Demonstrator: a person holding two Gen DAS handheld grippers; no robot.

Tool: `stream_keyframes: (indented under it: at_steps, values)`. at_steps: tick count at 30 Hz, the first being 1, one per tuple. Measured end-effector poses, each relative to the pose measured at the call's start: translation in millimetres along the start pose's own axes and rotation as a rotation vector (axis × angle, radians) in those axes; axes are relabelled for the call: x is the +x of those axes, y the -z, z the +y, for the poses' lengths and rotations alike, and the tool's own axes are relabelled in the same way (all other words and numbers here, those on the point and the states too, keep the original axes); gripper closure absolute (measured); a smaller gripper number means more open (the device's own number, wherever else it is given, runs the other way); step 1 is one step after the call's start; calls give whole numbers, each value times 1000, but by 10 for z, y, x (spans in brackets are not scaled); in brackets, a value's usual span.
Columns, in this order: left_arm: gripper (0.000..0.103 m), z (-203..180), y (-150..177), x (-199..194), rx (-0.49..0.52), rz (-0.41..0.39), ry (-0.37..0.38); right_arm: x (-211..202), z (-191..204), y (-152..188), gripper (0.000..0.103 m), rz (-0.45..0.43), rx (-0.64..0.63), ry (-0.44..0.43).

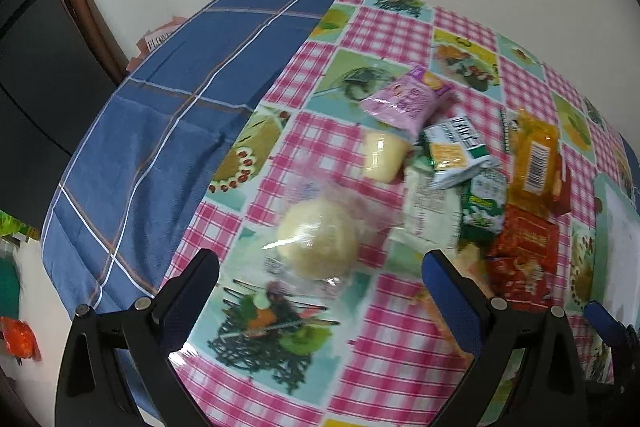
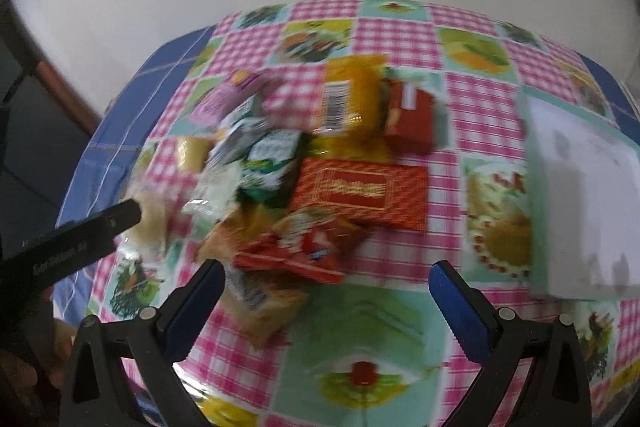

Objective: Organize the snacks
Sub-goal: 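Grasp the cream bun bag with the left tool while the right tool grasps the tan biscuit pack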

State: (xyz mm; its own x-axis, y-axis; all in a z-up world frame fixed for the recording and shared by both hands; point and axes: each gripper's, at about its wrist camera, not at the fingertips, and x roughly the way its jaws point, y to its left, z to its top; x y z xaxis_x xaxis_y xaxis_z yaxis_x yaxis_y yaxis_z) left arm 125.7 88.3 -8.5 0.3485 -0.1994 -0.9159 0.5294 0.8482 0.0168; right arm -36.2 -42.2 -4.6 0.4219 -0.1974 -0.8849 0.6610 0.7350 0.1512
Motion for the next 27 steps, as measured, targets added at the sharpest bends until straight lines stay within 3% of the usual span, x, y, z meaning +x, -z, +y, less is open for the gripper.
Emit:
stream_keyframes:
  at_steps: [8,16,20,27]
  values:
    - [2,175,-9,136,-28,29,32,-80,313,-37,4,-32,-130,-22]
    - [2,235,-9,138,-39,26,63,0,546,-5,33,12,-235,-86]
    - [2,246,-1,169,-46,33,71,66,632,35,37,49,-284,-131]
    - [2,179,-13,233,-24,42,83,239,667,45,40,87,-322,-85]
